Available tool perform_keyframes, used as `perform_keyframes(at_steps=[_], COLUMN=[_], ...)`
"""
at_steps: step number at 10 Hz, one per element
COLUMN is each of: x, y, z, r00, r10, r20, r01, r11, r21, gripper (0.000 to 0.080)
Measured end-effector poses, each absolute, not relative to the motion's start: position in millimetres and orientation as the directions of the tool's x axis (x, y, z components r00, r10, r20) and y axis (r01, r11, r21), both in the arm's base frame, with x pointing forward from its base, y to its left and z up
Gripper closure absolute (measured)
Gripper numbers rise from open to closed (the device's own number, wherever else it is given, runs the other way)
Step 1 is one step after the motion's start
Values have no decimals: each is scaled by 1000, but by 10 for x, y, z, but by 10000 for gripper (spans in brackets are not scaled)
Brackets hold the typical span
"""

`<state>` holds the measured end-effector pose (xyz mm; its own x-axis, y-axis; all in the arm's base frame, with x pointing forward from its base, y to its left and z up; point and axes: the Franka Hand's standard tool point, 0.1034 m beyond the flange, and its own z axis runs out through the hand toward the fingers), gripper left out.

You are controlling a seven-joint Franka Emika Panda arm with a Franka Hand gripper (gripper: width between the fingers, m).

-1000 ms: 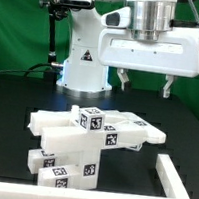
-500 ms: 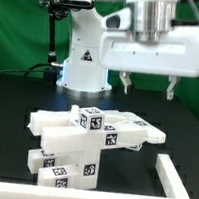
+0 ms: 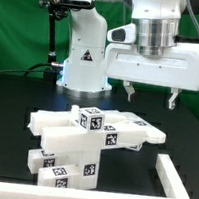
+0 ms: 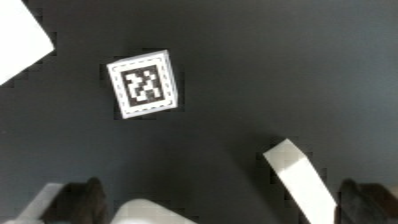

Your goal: Assemble chair

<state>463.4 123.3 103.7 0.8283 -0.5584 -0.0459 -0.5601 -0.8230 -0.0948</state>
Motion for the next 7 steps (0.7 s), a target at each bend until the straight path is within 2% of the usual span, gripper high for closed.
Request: perform_keyframes(at_steps=[1,2,7], x=[4569,4442,4343], y=[1153,1098,1054], z=[848,635,203], r00=[829,826,835], r10=[-560,-564,-549], r20=[-1,10,47], r01=[-557,-561,-547], r11=[-824,-823,-836], r21=[-108,-87,-47], gripper=[150,150,150])
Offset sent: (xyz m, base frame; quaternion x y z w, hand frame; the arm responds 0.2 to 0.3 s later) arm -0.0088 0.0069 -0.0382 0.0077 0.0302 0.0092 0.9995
